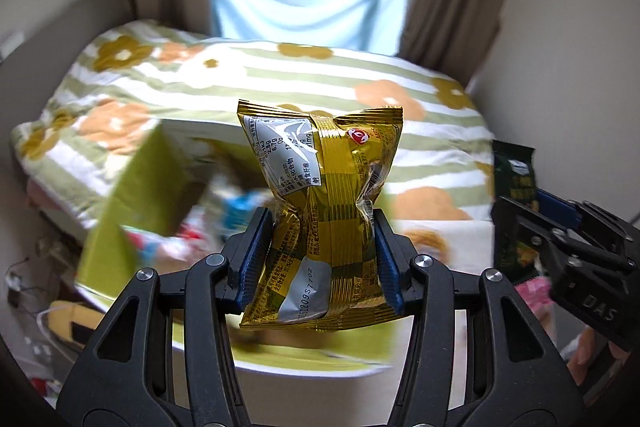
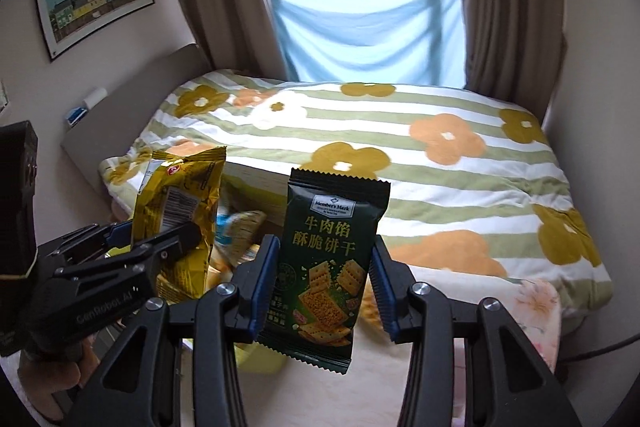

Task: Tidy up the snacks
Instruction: 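Lift the yellow bag and green cracker pack and carry them over the box, then open both tools to drop the yellow bag and green pack into the box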

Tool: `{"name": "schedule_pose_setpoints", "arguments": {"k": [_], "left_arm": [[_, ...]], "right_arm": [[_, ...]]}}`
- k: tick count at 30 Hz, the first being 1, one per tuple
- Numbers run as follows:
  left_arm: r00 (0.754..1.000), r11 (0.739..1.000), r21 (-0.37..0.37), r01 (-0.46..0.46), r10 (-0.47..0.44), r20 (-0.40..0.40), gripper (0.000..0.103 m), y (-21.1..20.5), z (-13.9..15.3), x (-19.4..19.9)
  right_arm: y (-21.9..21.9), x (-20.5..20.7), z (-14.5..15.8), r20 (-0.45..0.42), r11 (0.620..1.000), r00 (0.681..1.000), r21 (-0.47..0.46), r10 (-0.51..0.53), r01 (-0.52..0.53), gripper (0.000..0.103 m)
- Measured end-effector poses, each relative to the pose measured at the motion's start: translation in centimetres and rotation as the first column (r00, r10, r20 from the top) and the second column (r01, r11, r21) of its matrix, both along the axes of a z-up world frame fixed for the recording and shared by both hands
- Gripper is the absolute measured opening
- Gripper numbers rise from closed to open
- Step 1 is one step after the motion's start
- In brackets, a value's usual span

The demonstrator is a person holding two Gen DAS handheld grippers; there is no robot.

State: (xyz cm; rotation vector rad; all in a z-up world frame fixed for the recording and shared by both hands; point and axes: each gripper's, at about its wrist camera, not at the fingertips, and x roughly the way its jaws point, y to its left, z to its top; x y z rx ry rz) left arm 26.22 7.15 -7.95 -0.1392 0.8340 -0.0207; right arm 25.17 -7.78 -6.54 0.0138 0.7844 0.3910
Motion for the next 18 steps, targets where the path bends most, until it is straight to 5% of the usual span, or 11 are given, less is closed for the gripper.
{"name": "schedule_pose_setpoints", "arguments": {"k": [8,15,17,18], "left_arm": [[0.996,0.999,0.037,-0.039,0.041,-0.075,0.046,9.4,-2.8,3.0],[0.990,0.998,0.045,0.048,-0.041,-0.136,0.050,11.9,-5.7,6.4],[0.986,0.997,0.033,0.074,-0.068,-0.151,0.079,11.9,-6.2,6.9],[0.986,0.996,0.038,0.075,-0.068,-0.152,0.103,12.0,-6.4,7.1]], "right_arm": [[8.1,1.9,-1.5,-0.039,1.000,0.999,0.023,0.022,-0.021,0.041],[10.8,3.4,-4.1,-0.113,0.999,0.992,0.014,-0.048,0.050,0.041],[11.0,3.4,-4.6,-0.132,0.998,0.989,0.002,-0.064,0.065,0.041],[11.1,3.4,-4.8,-0.142,0.998,0.987,-0.006,-0.070,0.070,0.041]]}}
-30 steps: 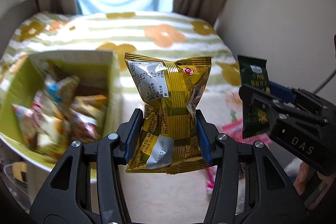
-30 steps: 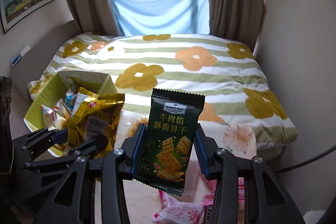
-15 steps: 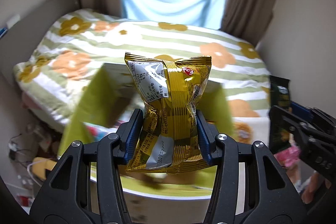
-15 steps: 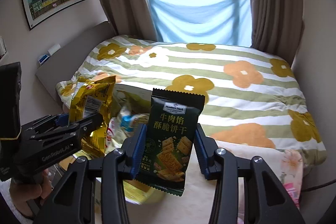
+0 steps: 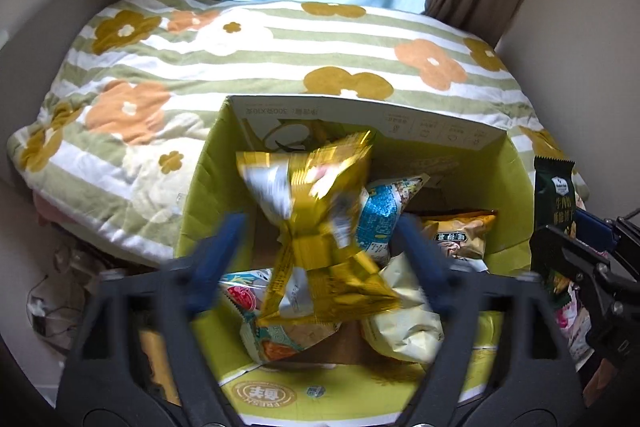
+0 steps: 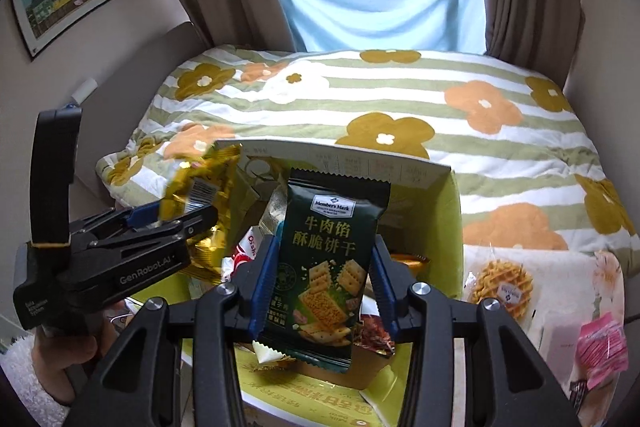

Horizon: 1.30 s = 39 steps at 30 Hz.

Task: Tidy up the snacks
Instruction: 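Open both tools to drop the yellow bag and green pack into the box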

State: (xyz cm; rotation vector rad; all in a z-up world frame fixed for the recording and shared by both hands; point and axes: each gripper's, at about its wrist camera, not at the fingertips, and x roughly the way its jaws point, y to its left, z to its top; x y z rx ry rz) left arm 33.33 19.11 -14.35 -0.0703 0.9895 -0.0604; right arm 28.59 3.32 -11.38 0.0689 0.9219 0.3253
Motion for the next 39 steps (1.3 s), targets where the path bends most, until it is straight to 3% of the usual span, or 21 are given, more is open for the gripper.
{"name": "schedule_pose_setpoints", "arguments": {"k": [6,12,15,17,19,20,31,39], "left_arm": [[0.999,0.999,0.006,0.032,-0.032,0.001,0.103,0.3,-0.7,-0.8],[0.999,0.999,-0.050,0.011,-0.012,-0.032,0.103,1.6,-1.1,-1.7],[0.999,0.999,-0.036,0.002,-0.003,-0.032,0.103,1.8,-1.1,-2.0],[0.999,1.000,-0.024,-0.008,0.007,-0.033,0.103,1.8,-1.1,-2.2],[0.999,0.999,-0.030,-0.013,0.012,-0.036,0.103,2.1,-1.2,-2.3],[0.999,0.999,-0.032,-0.015,0.014,-0.039,0.103,2.1,-1.2,-2.4],[1.000,0.999,-0.047,-0.010,0.009,-0.027,0.103,1.8,-0.4,-3.5],[0.999,0.997,-0.053,0.050,-0.050,-0.001,0.103,-0.1,0.7,-3.8]], "right_arm": [[-0.2,0.6,-1.3,-0.058,0.999,0.998,-0.022,-0.027,0.026,0.041],[0.7,1.3,-2.3,-0.100,1.000,0.995,-0.019,-0.009,0.007,0.041],[1.4,1.9,-2.6,-0.119,1.000,0.993,-0.008,0.001,-0.002,0.041],[1.6,2.0,-2.6,-0.106,1.000,0.994,-0.021,-0.010,0.008,0.057],[1.6,1.9,-2.6,-0.088,0.999,0.996,-0.029,-0.016,0.013,0.087],[1.5,1.7,-2.5,-0.082,1.000,0.997,-0.029,-0.011,0.008,0.089],[1.1,0.3,-1.5,-0.050,1.000,0.999,-0.026,-0.016,0.015,0.090],[-0.5,-1.7,0.1,0.038,0.996,0.997,-0.056,-0.070,0.072,0.090]]}}
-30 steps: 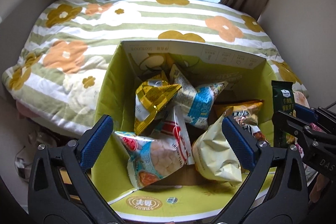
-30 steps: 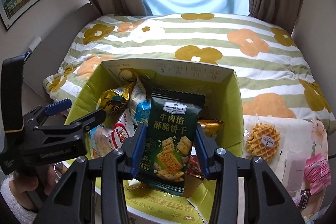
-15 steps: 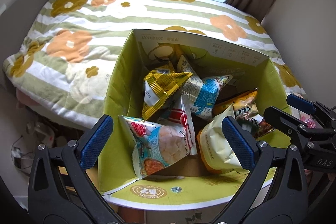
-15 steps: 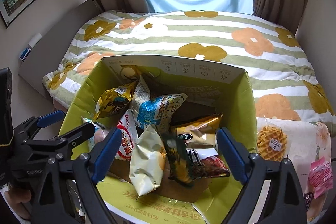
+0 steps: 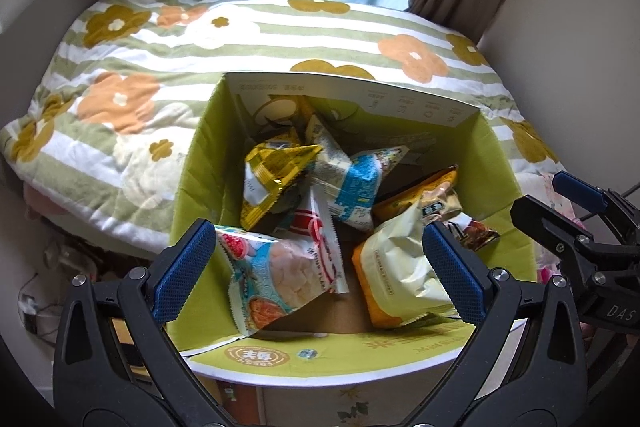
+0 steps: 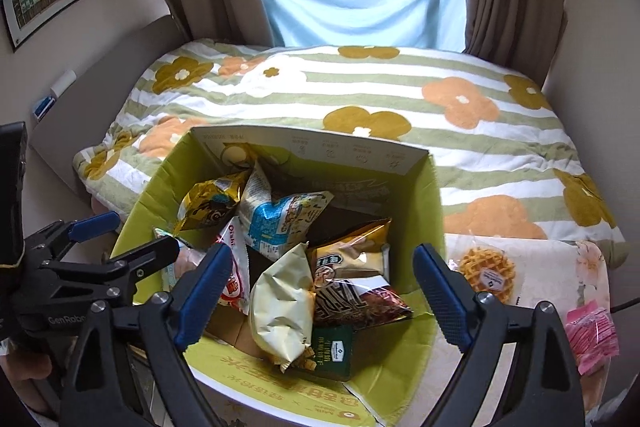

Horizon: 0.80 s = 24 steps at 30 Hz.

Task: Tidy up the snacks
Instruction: 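Open both tools to drop the yellow bag and green pack into the box, then move both tools back to the remaining snacks on the bed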

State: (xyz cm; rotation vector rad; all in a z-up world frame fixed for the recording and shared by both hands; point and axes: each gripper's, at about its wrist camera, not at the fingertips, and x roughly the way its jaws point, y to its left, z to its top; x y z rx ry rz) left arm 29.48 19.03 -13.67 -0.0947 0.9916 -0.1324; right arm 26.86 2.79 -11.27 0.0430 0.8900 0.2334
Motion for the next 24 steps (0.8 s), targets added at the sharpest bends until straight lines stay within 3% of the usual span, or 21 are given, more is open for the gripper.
{"name": "schedule_pose_setpoints", "arguments": {"k": [9,14,24], "left_arm": [[0.996,0.997,0.002,0.073,-0.073,0.051,0.103,-5.4,2.2,-1.9],[0.992,0.995,0.017,0.095,-0.096,0.082,0.103,-10.3,3.2,-4.2],[0.985,0.986,-0.013,0.168,-0.167,0.035,0.103,-21.9,1.8,-9.2]], "right_arm": [[-5.4,-3.5,1.5,-0.007,0.996,0.997,0.033,-0.078,0.078,0.090],[-9.7,-6.5,2.4,0.031,0.994,0.993,-0.006,-0.113,0.113,0.090],[-21.2,-13.5,1.9,0.009,0.980,0.980,0.009,-0.197,0.197,0.090]]}}
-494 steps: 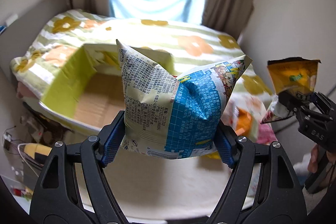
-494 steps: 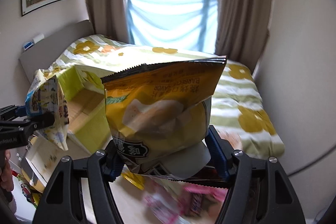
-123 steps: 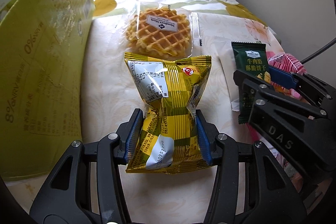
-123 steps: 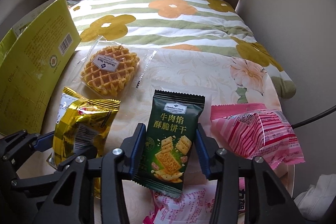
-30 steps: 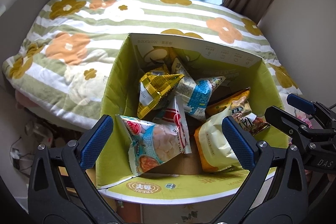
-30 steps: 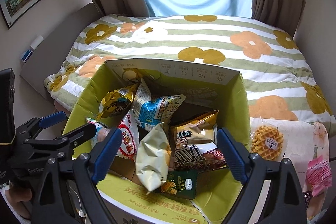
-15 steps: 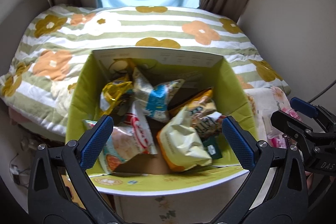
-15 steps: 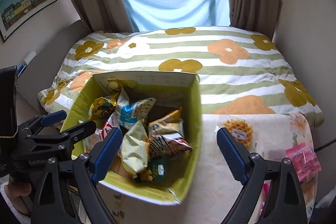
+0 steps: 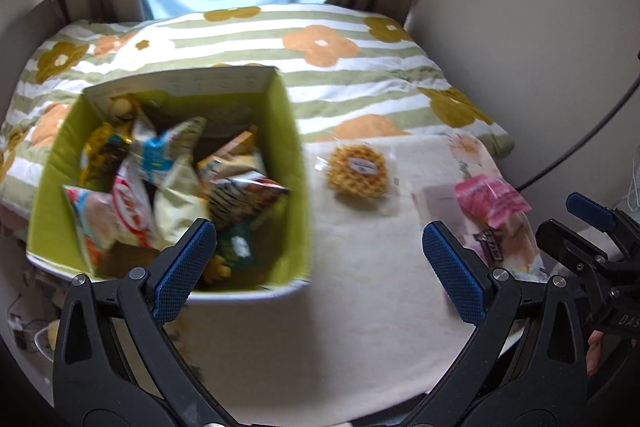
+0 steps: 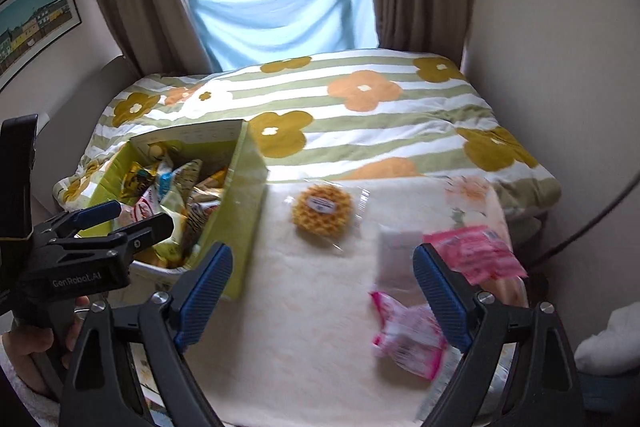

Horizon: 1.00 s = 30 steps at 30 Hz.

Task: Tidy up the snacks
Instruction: 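Move both tools back to the remaining snacks on the bed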

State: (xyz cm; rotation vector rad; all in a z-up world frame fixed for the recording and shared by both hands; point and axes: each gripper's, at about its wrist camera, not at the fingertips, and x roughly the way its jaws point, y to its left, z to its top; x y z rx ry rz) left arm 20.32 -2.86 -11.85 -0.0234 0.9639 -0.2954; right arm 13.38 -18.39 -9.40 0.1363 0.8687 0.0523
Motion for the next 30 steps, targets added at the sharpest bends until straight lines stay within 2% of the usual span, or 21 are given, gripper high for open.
{"name": "schedule_pose_setpoints", "arguments": {"k": [8,14,19,23,30], "left_arm": [[0.996,0.998,-0.024,0.058,-0.060,-0.071,0.103,-8.8,-3.3,-3.6],[0.984,0.994,-0.009,0.105,-0.105,-0.142,0.103,-14.0,-7.1,-5.0],[0.961,0.986,0.001,0.169,-0.164,-0.224,0.103,-17.7,-10.5,-4.1],[0.945,0.978,0.014,0.209,-0.198,-0.260,0.103,-19.9,-13.1,-3.2],[0.929,0.972,0.008,0.233,-0.220,-0.298,0.103,-21.5,-16.4,-1.9]], "right_arm": [[-7.9,-4.9,-3.2,-0.060,0.999,0.997,-0.010,-0.044,0.043,0.090],[-11.2,-7.2,-6.3,-0.108,0.998,0.993,-0.031,-0.051,0.048,0.090],[-12.9,-8.3,-9.1,-0.160,0.997,0.984,0.012,-0.074,0.077,0.090],[-13.7,-8.5,-10.9,-0.182,0.995,0.979,0.025,-0.087,0.093,0.090],[-13.6,-8.4,-13.8,-0.189,0.998,0.981,0.037,-0.041,0.049,0.090]]}}
